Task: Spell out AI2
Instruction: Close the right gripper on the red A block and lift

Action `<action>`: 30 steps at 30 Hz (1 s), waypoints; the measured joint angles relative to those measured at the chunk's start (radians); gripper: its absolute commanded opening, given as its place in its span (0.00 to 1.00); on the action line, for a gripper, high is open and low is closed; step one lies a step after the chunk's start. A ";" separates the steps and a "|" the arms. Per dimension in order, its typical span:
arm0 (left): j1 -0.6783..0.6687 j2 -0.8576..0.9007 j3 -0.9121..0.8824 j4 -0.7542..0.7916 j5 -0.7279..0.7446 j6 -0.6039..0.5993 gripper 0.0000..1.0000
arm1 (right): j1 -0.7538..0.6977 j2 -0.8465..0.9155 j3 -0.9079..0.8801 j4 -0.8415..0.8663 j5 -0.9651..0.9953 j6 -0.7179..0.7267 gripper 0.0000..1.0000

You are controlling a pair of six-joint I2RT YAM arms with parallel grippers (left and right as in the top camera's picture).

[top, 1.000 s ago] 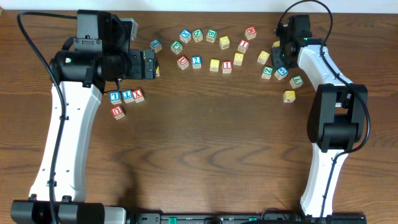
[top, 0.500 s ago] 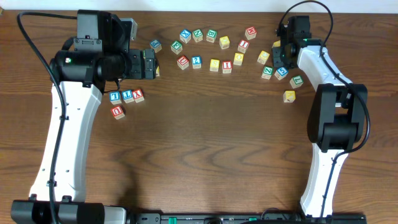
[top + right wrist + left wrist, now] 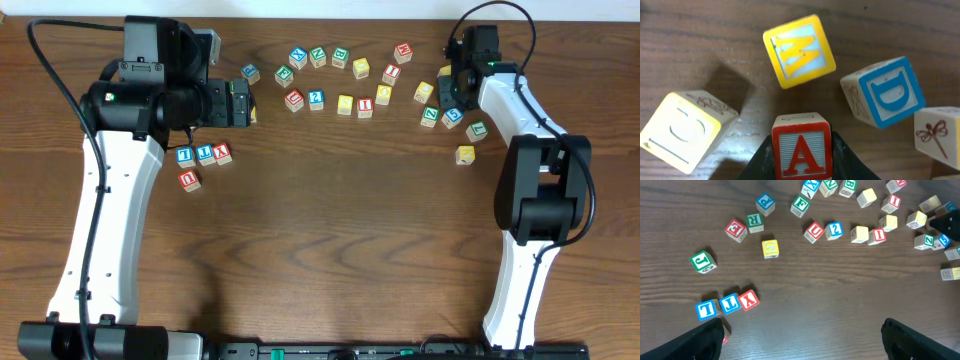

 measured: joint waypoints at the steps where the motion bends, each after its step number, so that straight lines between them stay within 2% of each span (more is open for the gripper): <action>1: 0.000 0.000 0.000 0.000 0.000 0.000 0.99 | 0.000 -0.003 0.000 -0.008 0.000 0.000 0.23; 9: 0.000 0.000 0.000 0.000 0.000 0.000 0.99 | 0.000 -0.108 -0.003 -0.035 0.000 0.000 0.24; 17: 0.000 0.000 0.000 0.000 0.000 0.000 0.99 | 0.019 -0.267 -0.003 -0.133 -0.042 0.000 0.22; 30: 0.000 0.001 0.000 0.000 0.000 0.000 0.99 | 0.233 -0.285 -0.004 -0.336 -0.159 0.090 0.20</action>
